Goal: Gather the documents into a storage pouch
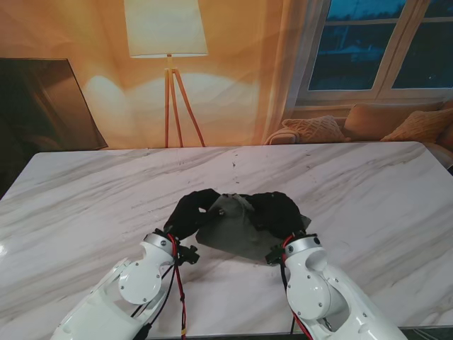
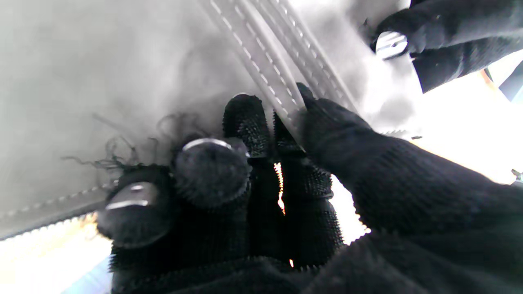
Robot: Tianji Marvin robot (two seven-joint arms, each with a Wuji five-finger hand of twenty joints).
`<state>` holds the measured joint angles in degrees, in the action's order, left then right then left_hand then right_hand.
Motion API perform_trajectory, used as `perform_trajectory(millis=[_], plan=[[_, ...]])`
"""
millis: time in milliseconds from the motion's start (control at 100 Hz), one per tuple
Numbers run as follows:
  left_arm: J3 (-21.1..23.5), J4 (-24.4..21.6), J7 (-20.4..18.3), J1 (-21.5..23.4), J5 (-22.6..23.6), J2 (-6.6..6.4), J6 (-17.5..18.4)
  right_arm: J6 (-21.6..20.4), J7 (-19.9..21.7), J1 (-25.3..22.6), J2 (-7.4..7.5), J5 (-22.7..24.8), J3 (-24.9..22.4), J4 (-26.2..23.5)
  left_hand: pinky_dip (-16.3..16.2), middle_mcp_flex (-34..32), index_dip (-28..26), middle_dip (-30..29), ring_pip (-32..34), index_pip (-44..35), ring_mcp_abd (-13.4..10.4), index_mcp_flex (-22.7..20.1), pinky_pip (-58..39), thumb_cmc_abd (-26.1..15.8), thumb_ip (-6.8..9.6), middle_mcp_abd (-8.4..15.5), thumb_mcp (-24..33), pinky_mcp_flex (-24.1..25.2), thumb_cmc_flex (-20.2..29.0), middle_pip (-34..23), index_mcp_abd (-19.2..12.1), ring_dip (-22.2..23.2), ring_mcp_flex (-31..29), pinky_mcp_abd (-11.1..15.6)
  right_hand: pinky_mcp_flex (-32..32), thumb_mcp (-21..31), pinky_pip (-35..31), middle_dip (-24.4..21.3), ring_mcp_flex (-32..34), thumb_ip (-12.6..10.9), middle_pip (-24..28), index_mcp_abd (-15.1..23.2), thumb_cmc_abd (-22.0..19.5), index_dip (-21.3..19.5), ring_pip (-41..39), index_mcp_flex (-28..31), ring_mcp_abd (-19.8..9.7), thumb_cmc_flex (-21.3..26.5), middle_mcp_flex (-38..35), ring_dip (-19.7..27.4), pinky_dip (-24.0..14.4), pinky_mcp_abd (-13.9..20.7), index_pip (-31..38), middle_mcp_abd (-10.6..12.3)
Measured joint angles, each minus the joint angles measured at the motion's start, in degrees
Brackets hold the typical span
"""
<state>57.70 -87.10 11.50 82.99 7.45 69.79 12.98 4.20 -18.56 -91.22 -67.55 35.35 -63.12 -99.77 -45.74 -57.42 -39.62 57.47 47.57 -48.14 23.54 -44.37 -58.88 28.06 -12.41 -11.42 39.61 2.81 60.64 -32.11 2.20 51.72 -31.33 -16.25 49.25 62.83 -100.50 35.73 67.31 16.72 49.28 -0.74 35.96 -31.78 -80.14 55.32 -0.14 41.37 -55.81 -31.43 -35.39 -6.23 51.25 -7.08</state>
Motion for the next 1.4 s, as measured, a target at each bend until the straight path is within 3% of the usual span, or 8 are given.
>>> perform_trajectory(millis=[80,240,500,580,670,780,840,1400], plan=[[0.33,-0.13,-0.16,0.2,0.27,-0.12,0.01,-0.21,-0.04,0.05,0.05,0.32,-0.74,-0.06,-0.06,1.46,-2.7,0.84,0.79,0.08,0.04,1.6,0.05,-2.14,-0.01,-0.48,-4.36,0.01,2.12,-1.44,0.0,1.7,0.0,0.13,3.34,0.0,-1.51,0.26,0.82,0.0,-0.03,0.0,0.04,-0.98,-2.47,0.09,-0.29,0.0,-0.37,0.04,-0.01,0.31,-0.57,-0.01],[1.02,-0.45,-0.15,0.65,1.45,-0.33,0.1,-1.25,0.28,0.42,0.46,1.89,-1.83,-0.12,-0.58,3.05,-4.91,1.47,1.19,0.15,0.04,2.31,0.07,-3.46,-0.03,-0.75,-7.7,0.01,3.71,-2.89,-0.04,3.44,0.0,0.17,6.67,-0.01,-2.21,0.82,3.62,0.0,-0.04,0.0,0.46,-1.83,-4.09,0.79,-0.95,0.0,-0.61,0.05,-0.27,0.55,-1.37,-0.16],[2.19,-1.22,0.38,1.65,2.28,-0.35,0.02,-1.32,0.28,1.63,0.58,2.08,-2.28,0.41,-0.63,3.05,-5.74,1.99,1.85,0.16,0.05,2.32,0.08,-3.47,-0.06,-0.77,-7.79,-0.05,3.71,-3.69,-0.07,4.33,0.0,0.17,8.01,-0.03,-2.42,1.5,4.28,0.02,-0.05,0.0,1.1,-3.79,-4.31,2.22,-1.32,0.0,-1.19,0.06,-0.3,0.67,-2.33,-0.21],[2.44,-1.55,0.45,1.93,2.28,-0.37,0.05,-1.23,0.37,2.03,0.59,2.09,-2.29,0.7,-0.65,3.05,-5.82,2.26,1.99,0.16,0.07,2.33,0.08,-3.47,-0.06,-1.22,-7.8,-0.07,3.71,-4.34,-0.07,4.58,0.0,0.17,8.21,-0.03,-2.44,1.56,4.28,0.02,-0.05,0.0,1.1,-5.38,-4.69,2.22,-1.35,0.0,-1.19,0.06,-0.3,0.68,-2.33,-0.21],[2.68,-1.83,0.51,2.19,2.28,-0.38,0.08,-1.06,0.44,2.52,0.58,2.13,-2.32,1.08,-0.68,3.05,-6.12,2.41,2.42,0.16,0.1,2.33,0.08,-3.45,-0.06,-2.18,-7.8,-0.07,3.71,-5.34,-0.07,5.1,0.0,0.17,8.21,-0.03,-2.5,1.64,4.28,0.03,-0.05,0.0,1.1,-9.82,-4.73,2.24,-1.36,0.0,-1.19,0.14,-0.3,0.7,-3.36,-0.21],[3.13,-2.18,0.55,2.53,2.26,-0.38,0.1,-0.77,0.53,3.04,0.57,2.25,-2.51,1.44,-1.32,3.05,-6.31,2.68,2.44,0.17,0.11,2.33,0.08,-3.3,-0.06,-2.19,-7.8,-0.09,3.71,-5.7,-0.07,6.2,-0.02,0.17,8.25,-0.06,-2.55,1.82,4.28,0.1,-0.05,0.0,1.1,-11.05,-4.74,2.25,-1.58,-0.01,-1.2,0.15,-0.3,0.91,-3.39,-0.21],[3.4,-2.48,0.54,2.78,1.99,-0.38,0.11,-0.69,0.56,3.35,0.57,2.42,-2.62,1.64,-1.32,3.04,-6.33,2.93,2.45,0.16,0.11,2.33,0.08,-3.26,-0.06,-2.77,-7.8,-0.1,3.71,-6.14,-0.07,6.42,-0.03,0.09,8.29,-0.05,-2.56,1.91,4.35,1.25,-0.05,0.0,1.14,-11.27,-4.74,2.81,-1.93,-0.01,-1.2,0.16,-0.3,1.15,-3.7,-0.21],[4.74,-5.2,-0.12,4.57,-2.46,-0.65,0.61,0.66,0.29,5.47,0.55,2.08,-2.47,4.13,-1.34,2.09,-9.06,3.69,1.91,0.16,0.48,2.24,0.05,-2.07,-0.1,-3.46,-6.17,-0.77,3.34,-6.95,0.28,7.25,-0.12,-0.19,8.35,-0.06,-2.67,2.18,4.35,1.31,-0.05,-0.01,1.14,-12.5,-4.75,3.66,-2.11,-0.02,-1.19,0.74,-0.04,1.28,-4.16,-0.21]])
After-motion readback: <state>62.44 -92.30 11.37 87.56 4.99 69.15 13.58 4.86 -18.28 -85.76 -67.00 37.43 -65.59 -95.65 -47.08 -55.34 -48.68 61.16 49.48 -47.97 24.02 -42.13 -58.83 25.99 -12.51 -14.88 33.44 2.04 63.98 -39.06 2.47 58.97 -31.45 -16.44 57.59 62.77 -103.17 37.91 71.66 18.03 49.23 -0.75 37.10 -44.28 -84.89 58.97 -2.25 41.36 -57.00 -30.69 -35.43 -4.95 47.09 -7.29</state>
